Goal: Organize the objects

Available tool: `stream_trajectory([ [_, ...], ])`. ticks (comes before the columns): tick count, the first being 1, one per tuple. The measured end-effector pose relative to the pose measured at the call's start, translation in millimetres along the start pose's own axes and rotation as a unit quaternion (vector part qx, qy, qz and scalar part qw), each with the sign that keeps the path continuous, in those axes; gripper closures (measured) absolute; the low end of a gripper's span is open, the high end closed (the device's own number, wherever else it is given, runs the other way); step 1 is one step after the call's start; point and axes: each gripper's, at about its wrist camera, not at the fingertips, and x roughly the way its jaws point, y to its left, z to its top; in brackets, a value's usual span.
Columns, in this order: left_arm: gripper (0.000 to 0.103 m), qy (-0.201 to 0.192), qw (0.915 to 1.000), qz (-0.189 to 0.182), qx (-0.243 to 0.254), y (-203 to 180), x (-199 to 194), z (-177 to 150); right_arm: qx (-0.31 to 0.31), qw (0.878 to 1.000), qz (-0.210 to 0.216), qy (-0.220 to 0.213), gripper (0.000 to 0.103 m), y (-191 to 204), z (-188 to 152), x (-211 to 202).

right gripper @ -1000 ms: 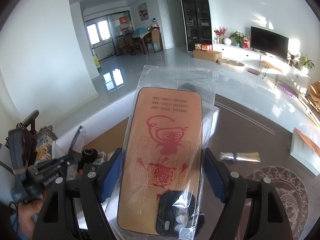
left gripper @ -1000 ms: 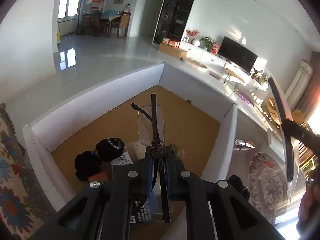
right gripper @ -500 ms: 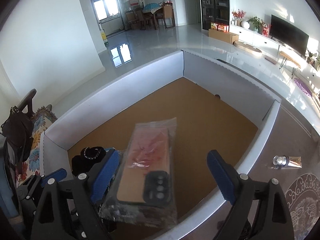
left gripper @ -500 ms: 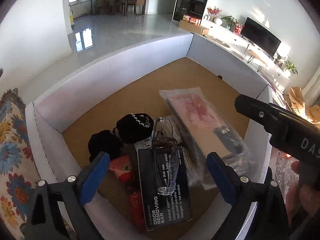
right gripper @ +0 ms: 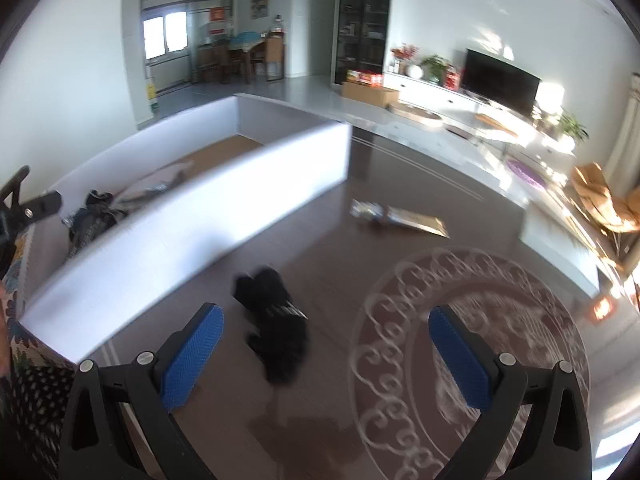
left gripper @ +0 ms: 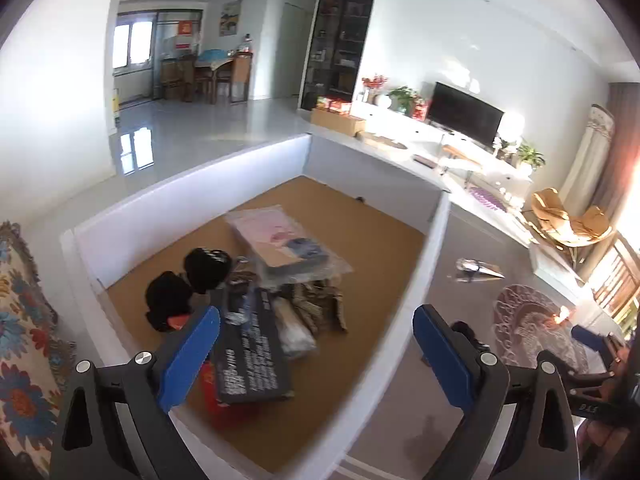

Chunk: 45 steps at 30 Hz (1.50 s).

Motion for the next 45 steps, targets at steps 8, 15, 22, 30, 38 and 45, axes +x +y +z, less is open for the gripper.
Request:
stream_trajectory([
  [8,0.004,0.023,0.9841,-0.149,0.094,-116.4,-23.8,-35.6,0.155,0.976,-0.137,0.064,0.001,-151.8,-132.9,-37.7],
  [15,0.004,0.067,0.9648,-0.148,0.207,-189.3,-1.0,-92.8,0.200,0.965,-0.153,0.072,0.001,-187.2,-177.1,-53.7],
  [22,0.004,0.108,0.9660,-0.138,0.190,-172.4,28.5,-110.0,0.198,0.967,-0.141,0.079,0.000,-183.4,-181.2,-45.3],
  [30,0.004,0.145,0.9712,-0.121,0.145,-160.7,57.2,-113.7,0.198,0.967,-0.141,0.079,0.000,-183.2,-182.2,-46.0],
  [38,0.004,0.177,0.9697,-0.106,0.130,-156.8,72.6,-118.3,0.198,0.967,-0.142,0.079,0.000,-182.9,-183.7,-46.6],
  [45,0.004,0.193,0.9716,-0.068,0.119,-150.1,84.4,-119.1,0.198,0.967,-0.142,0.080,0.000,-182.8,-183.5,-46.4],
])
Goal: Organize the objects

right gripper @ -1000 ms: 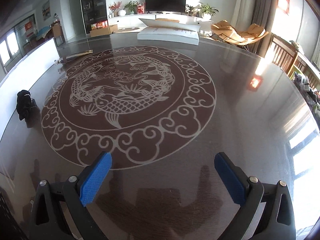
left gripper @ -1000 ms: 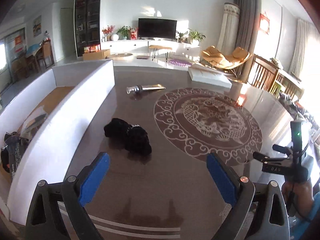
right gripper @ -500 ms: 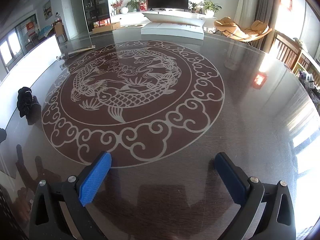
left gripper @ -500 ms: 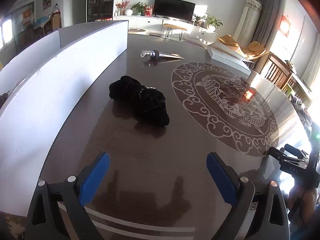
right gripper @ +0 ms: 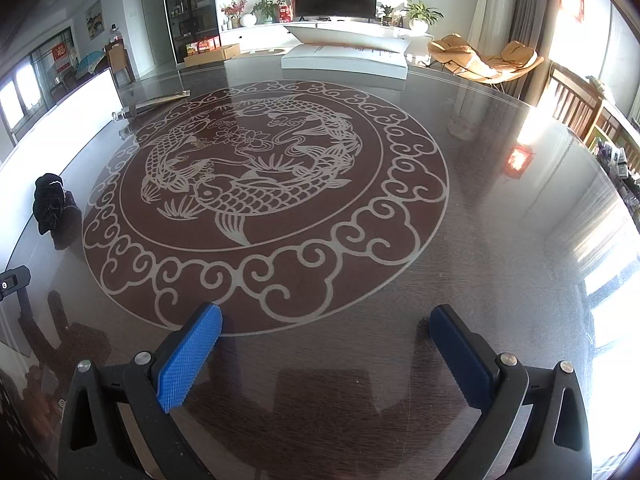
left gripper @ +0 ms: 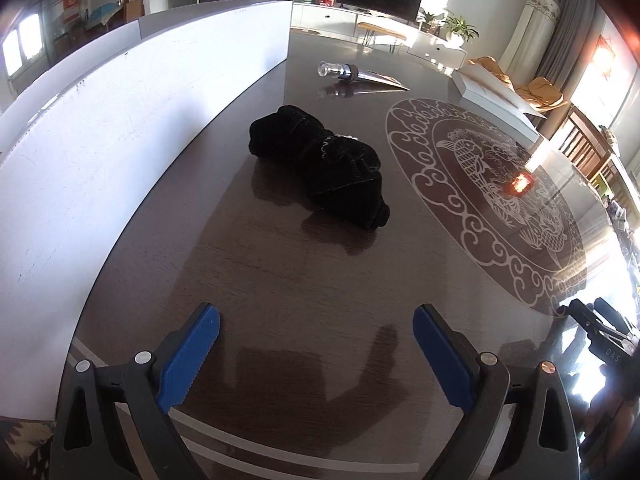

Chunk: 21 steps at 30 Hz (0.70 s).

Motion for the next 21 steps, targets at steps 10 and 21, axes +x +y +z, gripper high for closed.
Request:
stream_trajectory([
  [10,0.004,-0.002,0.9994,0.032,-0.015,7.9,0.3,-1.1,0.000,1.000,0.000,0.000,0.000,-0.3,0.3,-0.5],
  [21,0.004,-0.062,0.9949,-0.032,-0.073,32.7,-31.3,-3.2,-0.077,0.989,0.123,-0.012,0.000,100.4,27.0,2.4],
])
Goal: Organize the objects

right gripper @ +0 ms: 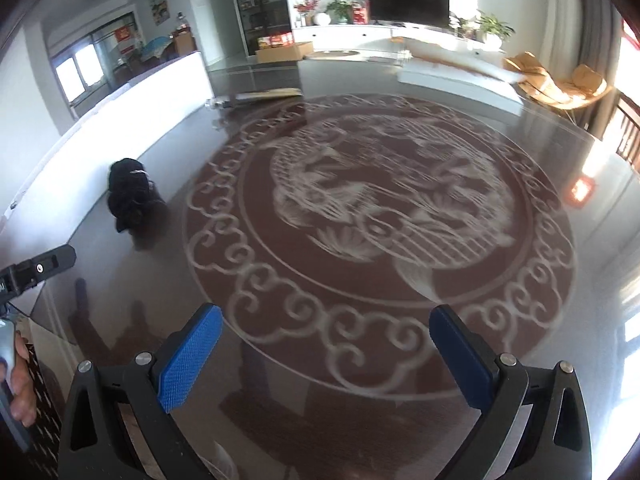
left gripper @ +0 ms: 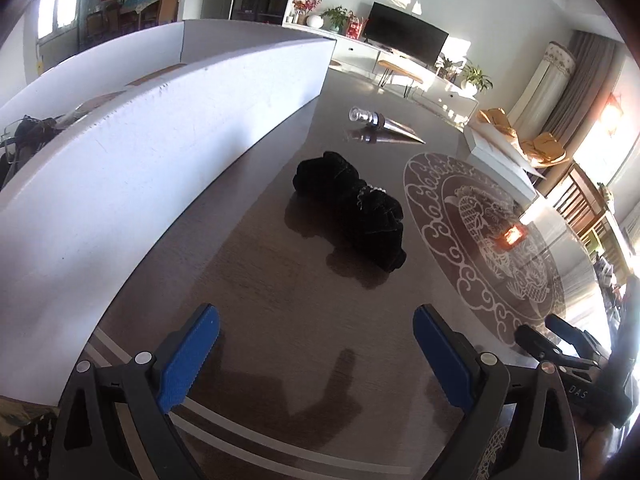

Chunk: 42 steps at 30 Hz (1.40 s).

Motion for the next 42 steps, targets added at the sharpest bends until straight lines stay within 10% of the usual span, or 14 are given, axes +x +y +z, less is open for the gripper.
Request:
stream_trajectory([
  [15,0.006,-0.042,0.9951,-0.018,-0.087,33.5,-18.1,2.4,-0.184,0.964,0.186,0.054,0.005,154.6,102.1,88.5],
  [23,0.006,-0.043,0.9972,-0.008,-0.060,22.8,-16.5,1.6,-0.288,0.946,0.135,0.056,0.057,179.8,80.2,92.4],
  [34,0.006,-0.015,0.9982,-0.013,-0.058,22.6,-3.5,2.6,-0.131,0.991,0.004,0.008,0.063,51.9,41.2,42.3],
  [42,0.006,0.002,0.9994,-0.007,-0.034,12.3,4.1,2.2,-0.020,0.996,-0.089,-0.006,0.063,-71.1,-9.8,-25.1],
])
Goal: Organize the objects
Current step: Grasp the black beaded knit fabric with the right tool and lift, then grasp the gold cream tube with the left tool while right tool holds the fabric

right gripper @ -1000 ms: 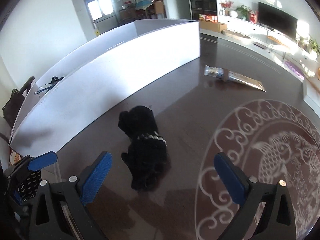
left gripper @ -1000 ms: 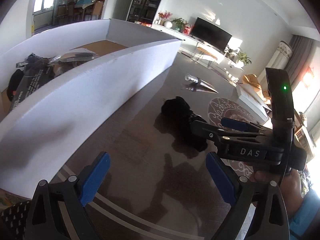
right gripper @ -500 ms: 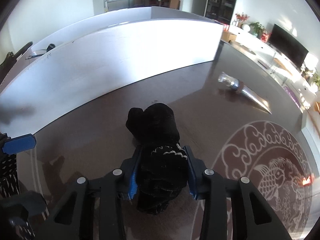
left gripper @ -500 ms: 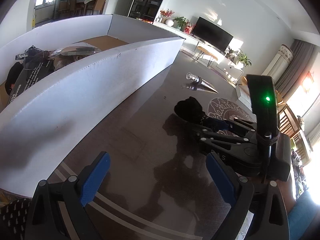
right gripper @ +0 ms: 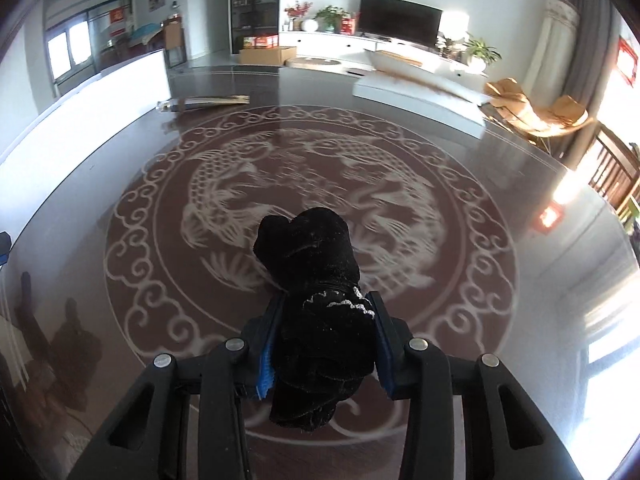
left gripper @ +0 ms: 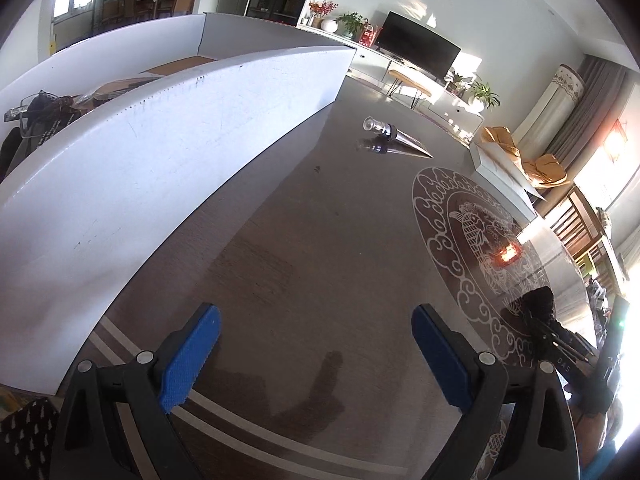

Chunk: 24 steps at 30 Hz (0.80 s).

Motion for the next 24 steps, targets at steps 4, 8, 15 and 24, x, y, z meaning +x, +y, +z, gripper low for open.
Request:
stream_trajectory([
  [4,0.006,0.005,1.0000,0.002,0.005,-2.2,1.8,-0.4,0.024,1.000,-0.001,-0.003,0.056,-18.1,-10.5,-4.3],
  [8,0.006,0.011,0.9999,0.001,0.007,-2.9,4.1,-0.9,0.043,0.999,0.006,0.005,0.034,-20.0,-12.0,-3.5],
  [15,0.006,0.028,0.9995,-0.003,0.013,-6.2,12.3,-1.7,0.030,0.999,0.001,0.015,0.010,-6.0,-9.4,7.1],
  [24,0.006,0.039,0.9989,-0.025,-0.006,-0.6,15.7,-0.3,0.039,0.999,0.006,0.024,0.002,-8.4,-10.1,12.6],
])
